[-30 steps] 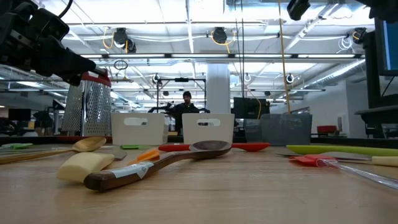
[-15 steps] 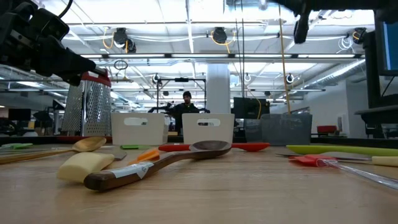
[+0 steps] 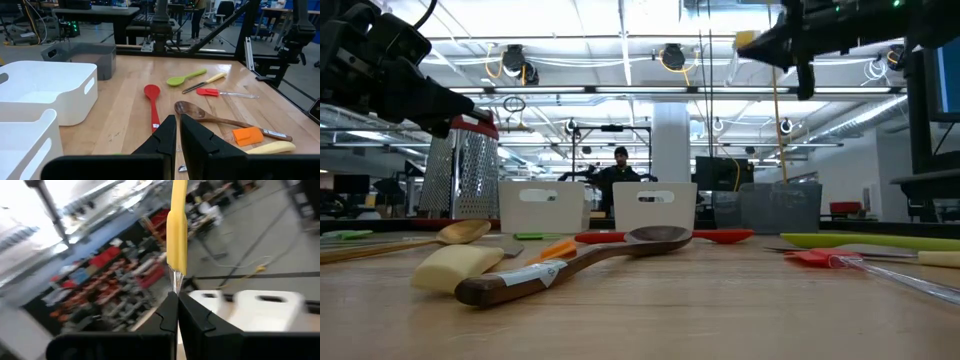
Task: Pick & Place Kitchen Items
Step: Put the yellow silicone spatula into the black bin
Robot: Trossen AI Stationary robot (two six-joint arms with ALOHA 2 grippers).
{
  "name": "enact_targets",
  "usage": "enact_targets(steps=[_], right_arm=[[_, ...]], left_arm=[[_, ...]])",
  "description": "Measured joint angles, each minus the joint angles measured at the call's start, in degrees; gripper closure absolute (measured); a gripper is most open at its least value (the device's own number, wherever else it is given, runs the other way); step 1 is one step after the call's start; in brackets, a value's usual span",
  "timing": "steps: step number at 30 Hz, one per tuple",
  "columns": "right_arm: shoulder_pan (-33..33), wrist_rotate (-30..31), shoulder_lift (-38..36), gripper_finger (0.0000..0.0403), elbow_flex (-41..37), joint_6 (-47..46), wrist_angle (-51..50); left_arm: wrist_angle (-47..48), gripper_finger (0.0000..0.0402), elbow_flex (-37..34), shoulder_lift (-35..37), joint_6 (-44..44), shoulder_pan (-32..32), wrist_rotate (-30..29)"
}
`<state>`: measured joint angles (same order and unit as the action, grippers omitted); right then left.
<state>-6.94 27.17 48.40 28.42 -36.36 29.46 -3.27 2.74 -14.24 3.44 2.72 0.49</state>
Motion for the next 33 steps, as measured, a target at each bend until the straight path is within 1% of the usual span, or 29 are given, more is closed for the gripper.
enact_targets(steps=[5, 11, 19, 28, 33], right_arm=[[-6.1, -0.5, 0.0, 0.0403, 0.0, -0.1, -3.5], [-13.7, -6.0, 0.0, 0.0403, 0.0, -1.8, -8.1], [-21.8, -11.2, 0.0, 0.0403, 0.0, -1.8, -15.4], [-27.6, -15.3, 1.9, 0.0403, 0.0, -3.1, -19.5], [-28.8, -15.6, 5.0, 0.0403, 0.0, -3.5, -21.6]], left_arm=[[0.0, 0.0376, 0.0, 0.0, -0.2, 0.0, 0.0], [0.0, 0.0376, 0.0, 0.0, -0.2, 0.0, 0.0], [0.0, 0.0376, 0.0, 0.0, -0.2, 0.0, 0.0], [0.0, 0.0376, 0.0, 0.0, -0.2, 0.0, 0.0], [0.0, 0.0376, 0.0, 0.0, -0.2, 0.0, 0.0]])
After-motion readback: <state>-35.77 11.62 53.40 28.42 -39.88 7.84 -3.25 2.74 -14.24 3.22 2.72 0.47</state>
